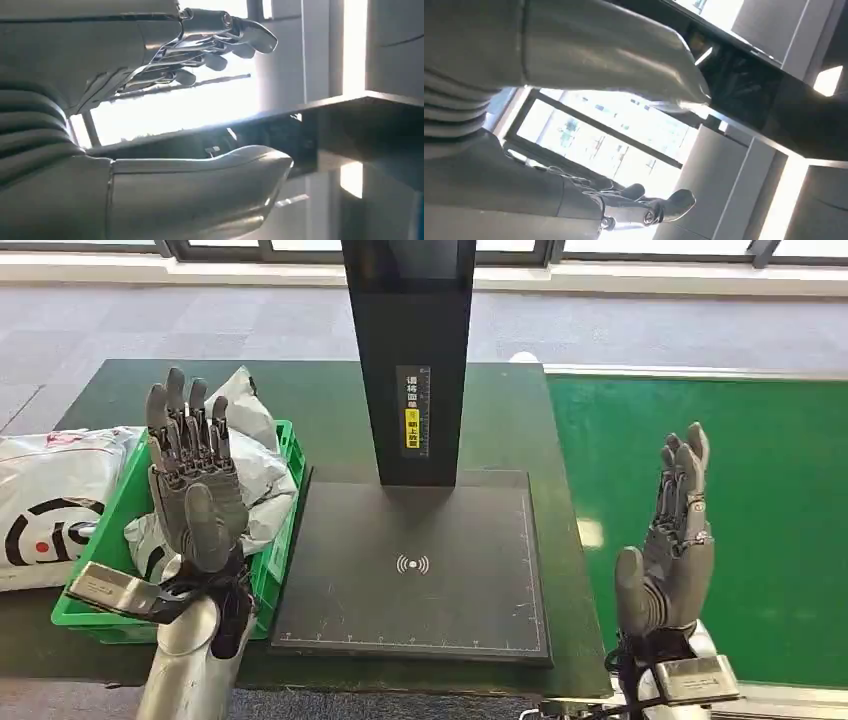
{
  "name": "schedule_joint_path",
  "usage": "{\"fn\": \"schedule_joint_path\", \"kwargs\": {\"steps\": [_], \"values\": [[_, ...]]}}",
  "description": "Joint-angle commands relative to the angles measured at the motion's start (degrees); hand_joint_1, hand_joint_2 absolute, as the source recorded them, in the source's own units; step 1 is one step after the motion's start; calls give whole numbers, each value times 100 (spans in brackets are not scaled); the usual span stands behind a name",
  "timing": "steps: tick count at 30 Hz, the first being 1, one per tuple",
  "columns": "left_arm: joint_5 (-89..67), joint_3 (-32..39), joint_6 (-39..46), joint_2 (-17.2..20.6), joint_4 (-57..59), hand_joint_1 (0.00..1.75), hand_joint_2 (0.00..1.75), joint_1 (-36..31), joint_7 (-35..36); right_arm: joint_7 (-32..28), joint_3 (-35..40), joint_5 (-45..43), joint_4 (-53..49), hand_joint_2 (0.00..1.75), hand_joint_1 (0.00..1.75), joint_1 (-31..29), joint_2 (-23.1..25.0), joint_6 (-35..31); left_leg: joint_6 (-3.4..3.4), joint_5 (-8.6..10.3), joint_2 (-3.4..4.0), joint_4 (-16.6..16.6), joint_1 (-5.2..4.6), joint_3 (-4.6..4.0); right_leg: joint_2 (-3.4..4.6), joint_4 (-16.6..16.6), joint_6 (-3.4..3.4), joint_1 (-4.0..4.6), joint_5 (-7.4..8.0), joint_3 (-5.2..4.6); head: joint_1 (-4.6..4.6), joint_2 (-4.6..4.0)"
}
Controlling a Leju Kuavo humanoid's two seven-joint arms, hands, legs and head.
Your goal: Moved the parcel from conveyor to table for the left to box.
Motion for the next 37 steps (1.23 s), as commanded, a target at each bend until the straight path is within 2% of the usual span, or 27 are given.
{"fn": "schedule_joint_path", "kwargs": {"steps": [1, 7, 12, 20, 31, 37], "values": [[-30, -334, 439, 155, 519, 0, 175, -182, 15, 0, 224, -277, 282, 175, 0, 246, -361, -496, 2, 0, -11, -12, 4, 14, -14, -15, -3, 5, -2, 21, 0, 0], [-5, -320, 411, 151, 553, 0, 175, -261, 15, 0, 298, -407, 276, 175, 0, 188, -457, -612, 1, -1, -2, -4, 3, 4, -4, -8, -2, 4, 1, 10, 0, 0], [0, -394, 354, 163, 498, 0, 175, -191, 15, 0, 243, -347, 197, 175, 0, 196, -322, -608, 1, 1, 4, -9, 4, 9, -1, -13, -4, 6, 3, 14, 0, 0], [-15, -548, 452, 166, 357, 0, 175, -64, 15, 0, 116, -627, -237, 175, 0, 612, -332, -744, 2, -3, -6, -9, 2, 9, -11, -11, -3, 4, -4, 16, 0, 0], [-15, -616, 484, 162, 318, 0, 175, -69, 15, 0, 195, -627, -264, 175, 0, 643, -405, -835, 4, 1, 1, -14, 2, 12, -5, -18, -3, 4, 2, 18, 2, 0], [-17, -625, 346, 46, 540, 0, 175, -347, 15, 0, 221, -584, -514, 175, 0, 909, -510, -955, 4, 1, -13, -12, 3, 9, -19, -16, -3, 4, -3, 20, 2, 0]]}}
